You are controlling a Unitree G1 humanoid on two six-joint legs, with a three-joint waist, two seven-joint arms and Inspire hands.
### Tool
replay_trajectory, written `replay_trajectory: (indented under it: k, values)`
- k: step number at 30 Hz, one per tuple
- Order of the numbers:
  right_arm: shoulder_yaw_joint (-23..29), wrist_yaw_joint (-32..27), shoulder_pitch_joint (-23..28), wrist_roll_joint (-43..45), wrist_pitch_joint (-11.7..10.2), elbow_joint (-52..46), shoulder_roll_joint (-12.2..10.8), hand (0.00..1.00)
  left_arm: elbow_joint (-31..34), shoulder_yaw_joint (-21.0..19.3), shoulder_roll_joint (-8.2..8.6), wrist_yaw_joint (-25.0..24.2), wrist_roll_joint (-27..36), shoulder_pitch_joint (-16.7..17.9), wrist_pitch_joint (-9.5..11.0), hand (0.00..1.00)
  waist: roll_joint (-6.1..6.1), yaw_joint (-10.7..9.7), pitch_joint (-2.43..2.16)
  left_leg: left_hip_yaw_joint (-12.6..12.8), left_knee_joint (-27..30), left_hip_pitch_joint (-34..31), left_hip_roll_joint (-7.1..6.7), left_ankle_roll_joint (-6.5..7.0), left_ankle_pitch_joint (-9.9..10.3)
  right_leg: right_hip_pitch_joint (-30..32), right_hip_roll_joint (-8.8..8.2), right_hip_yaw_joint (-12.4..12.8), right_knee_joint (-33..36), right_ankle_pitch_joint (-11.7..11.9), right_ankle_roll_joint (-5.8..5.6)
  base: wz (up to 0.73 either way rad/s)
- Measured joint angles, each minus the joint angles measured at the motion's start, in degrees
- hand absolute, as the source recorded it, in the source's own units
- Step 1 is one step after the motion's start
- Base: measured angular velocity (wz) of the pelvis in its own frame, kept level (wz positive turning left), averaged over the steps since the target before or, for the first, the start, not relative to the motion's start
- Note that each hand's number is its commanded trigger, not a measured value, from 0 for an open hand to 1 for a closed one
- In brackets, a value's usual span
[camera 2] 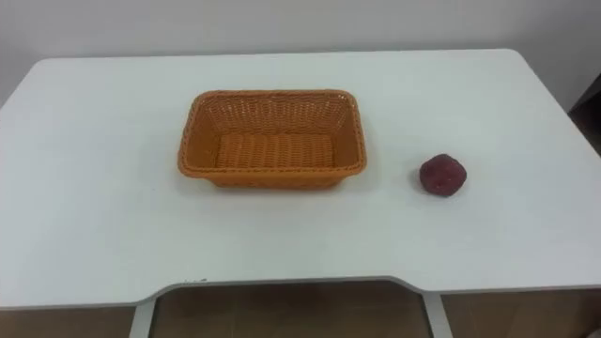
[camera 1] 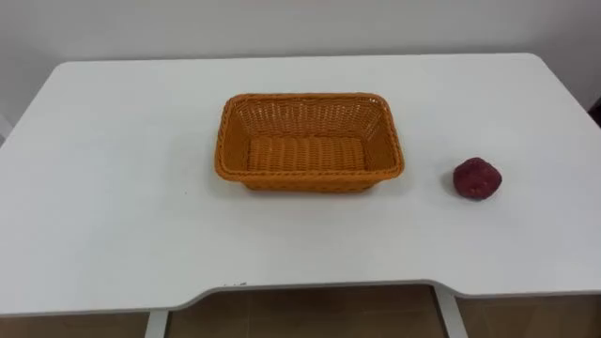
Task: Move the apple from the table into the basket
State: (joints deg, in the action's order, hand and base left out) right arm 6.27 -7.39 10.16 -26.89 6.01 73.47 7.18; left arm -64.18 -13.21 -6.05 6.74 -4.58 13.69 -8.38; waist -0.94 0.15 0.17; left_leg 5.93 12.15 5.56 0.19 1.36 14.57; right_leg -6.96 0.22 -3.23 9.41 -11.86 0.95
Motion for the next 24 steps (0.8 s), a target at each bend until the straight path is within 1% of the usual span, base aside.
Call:
replay_trajectory:
  k: [3, 4, 7, 9, 10, 11, 13, 15, 18, 21, 23, 24]
  values:
    - [0.39, -0.11, -0.08, -0.34, -0.32, -0.13, -0.02, 0.00, -0.05, -0.06, 0.00, 0.16, 0.24, 0.27, 0.22, 0.00, -0.10, 0.07, -0.03, 0.13, -0.35, 0.43, -0.04, 0.00, -0.01, -0.03, 0.06, 0.51, 0.18, -0.10, -0.06, -0.02]
    - [1.11, -0.38, -0.10, -0.38, -0.42, -0.21, -0.02, 0.00, -0.05, -0.06, 0.01, 0.31, 0.60, 0.59, 0.35, 0.00, -0.10, 0.14, -0.03, 0.33, -0.45, 0.74, -0.05, 0.00, -0.01, -0.12, 0.10, 0.98, 0.26, -0.15, -0.09, -0.07]
    - [3.18, -1.63, -0.13, -1.60, -0.67, -0.35, -0.04, 0.00, -0.03, -0.09, -0.02, 0.52, 0.60, 0.85, 0.59, 0.00, -0.12, 0.02, -0.02, 0.43, -0.61, 1.03, -0.06, 0.00, -0.01, -0.30, 0.10, 1.32, 0.24, -0.18, -0.14, -0.06]
    - [6.45, -3.46, -0.10, -3.77, -0.96, -0.57, -0.05, 0.00, 0.06, -1.15, -0.03, 0.51, 0.55, 0.80, 1.27, 0.00, -0.09, -0.07, -0.02, 0.39, -0.49, 1.03, -0.07, 0.00, -0.01, -0.34, 0.09, 1.11, 0.25, -0.18, -0.15, 0.00]
    - [8.80, -4.45, -0.09, -5.40, -0.96, -0.97, -0.04, 0.00, 0.32, -2.02, -0.07, 0.52, 0.59, 0.77, 1.43, 0.00, -0.09, -0.37, -0.03, 0.27, -0.44, 1.03, -0.08, 0.01, 0.00, -0.43, 0.09, 1.05, 0.22, -0.18, -0.15, 0.00]
    - [9.83, -4.99, -0.14, -6.23, -0.96, -1.27, -0.03, 0.00, 0.42, -2.43, -0.08, 0.54, 0.59, 0.78, 1.44, 0.00, -0.05, -0.67, -0.01, 0.17, -0.44, 1.01, -0.09, 0.01, 0.00, -0.47, 0.07, 0.92, 0.21, -0.18, -0.15, 0.06]
    - [13.91, -6.89, -0.42, -10.55, -1.12, -2.68, 0.02, 0.00, 0.48, -2.49, -0.37, 0.57, 0.55, 0.85, 1.44, 0.00, 0.09, -2.05, 0.00, 0.19, -0.40, 1.02, -0.08, 0.01, 0.00, -0.57, 0.04, 0.72, 0.21, -0.19, -0.14, 0.04]
    - [16.58, -8.06, -1.43, -14.57, -1.12, -2.84, 0.23, 0.00, 0.67, -2.62, -0.50, 0.52, 0.54, 0.96, 1.45, 0.00, 0.08, -2.86, 0.01, 0.23, -0.32, 1.04, -0.08, 0.01, -0.01, -0.64, 0.00, 0.62, 0.26, -0.21, -0.13, 0.00]
    - [18.99, -9.51, -1.47, -18.94, -1.14, -4.88, 0.38, 0.00, 1.76, -2.63, -0.76, 0.04, 0.57, 1.16, 1.50, 0.00, -0.03, -3.25, -0.04, 0.43, -0.30, 1.03, -0.09, 0.01, -0.01, -0.51, -0.02, 0.83, 0.34, -0.23, -0.14, -0.03]
    - [20.37, -10.78, -2.78, -20.00, -1.15, -4.87, 1.18, 0.00, 2.36, -2.71, -1.44, -0.82, 0.57, 1.14, 1.88, 0.00, -0.16, -3.32, -0.08, 0.55, -0.30, 1.06, -0.12, 0.02, -0.01, -0.44, -0.02, 0.97, 0.37, -0.23, -0.14, -0.01]
    - [22.04, -11.48, -3.71, -20.99, -1.17, -4.87, 1.80, 0.00, 2.93, -3.11, -1.60, -1.21, 0.57, 1.50, 2.04, 0.00, -0.15, -3.28, -0.07, 0.65, -0.31, 1.08, -0.13, 0.03, -0.02, -0.37, 0.02, 1.34, 0.37, -0.23, -0.15, -0.02]
    - [22.87, -12.12, -4.21, -21.43, -1.24, -4.94, 2.15, 0.00, 3.62, -3.70, -1.61, -1.31, 0.58, 1.92, 2.04, 0.00, -0.33, -3.54, -0.15, 0.70, -0.33, 1.07, -0.12, 0.02, -0.02, -0.35, 0.05, 1.34, 0.36, -0.23, -0.15, 0.00]
